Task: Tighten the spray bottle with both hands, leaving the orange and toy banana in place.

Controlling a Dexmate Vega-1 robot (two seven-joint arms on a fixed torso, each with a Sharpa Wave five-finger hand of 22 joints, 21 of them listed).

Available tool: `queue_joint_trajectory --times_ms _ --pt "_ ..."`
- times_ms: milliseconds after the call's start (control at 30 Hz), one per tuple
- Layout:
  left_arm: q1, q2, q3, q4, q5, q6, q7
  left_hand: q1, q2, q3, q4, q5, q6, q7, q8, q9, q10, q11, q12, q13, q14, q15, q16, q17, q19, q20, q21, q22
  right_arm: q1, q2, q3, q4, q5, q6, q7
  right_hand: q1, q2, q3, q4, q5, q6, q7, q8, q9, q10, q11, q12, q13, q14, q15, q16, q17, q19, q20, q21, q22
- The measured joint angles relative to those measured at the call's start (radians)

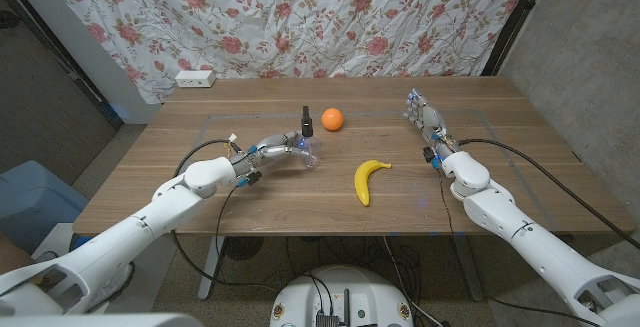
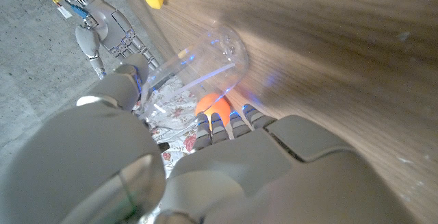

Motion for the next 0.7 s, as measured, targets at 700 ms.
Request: queue_joint_trajectory --times_ms 700 --pt "-0.021 -0.065 0.014 0.077 -0.004 -0.040 0.028 0.198 -0.016 -0.045 -0.006 -0.006 0.216 -0.009 0.121 0.020 0.255 -0.030 0.057 0.039 0.256 -0.005 0.022 0.005 0.137 -0.001 0.000 0.000 -0.002 -0.005 0.006 0.004 0.005 0.005 0.002 0.000 0.000 0.000 0.000 0.000 0.000 0.000 0.000 0.000 0.000 0.000 0.000 0.000 0.000 0.000 0.004 -0.005 0.007 0.008 0.000 0.000"
